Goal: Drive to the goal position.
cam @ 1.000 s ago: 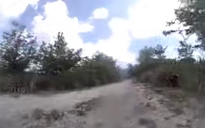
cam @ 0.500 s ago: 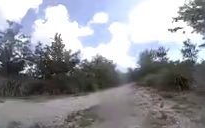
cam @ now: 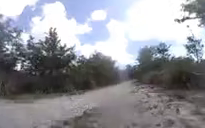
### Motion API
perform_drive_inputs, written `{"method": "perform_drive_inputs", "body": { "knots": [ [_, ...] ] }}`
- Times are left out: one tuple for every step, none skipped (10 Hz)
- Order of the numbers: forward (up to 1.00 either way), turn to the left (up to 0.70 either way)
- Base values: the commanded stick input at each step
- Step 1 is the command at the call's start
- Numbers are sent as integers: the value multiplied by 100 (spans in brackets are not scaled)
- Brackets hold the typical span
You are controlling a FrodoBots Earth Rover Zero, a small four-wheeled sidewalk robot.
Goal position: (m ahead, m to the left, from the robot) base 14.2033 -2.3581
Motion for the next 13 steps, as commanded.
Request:
{"method": "perform_drive_inputs", "body": {
  "knots": [
    [85, 0],
    [85, 0],
    [85, 0],
    [85, 0],
    [85, 0],
    [85, 0],
    [85, 0],
    [85, 0],
    [85, 0],
    [85, 0],
    [85, 0],
    [85, 0],
    [85, 0]
  ]
}}
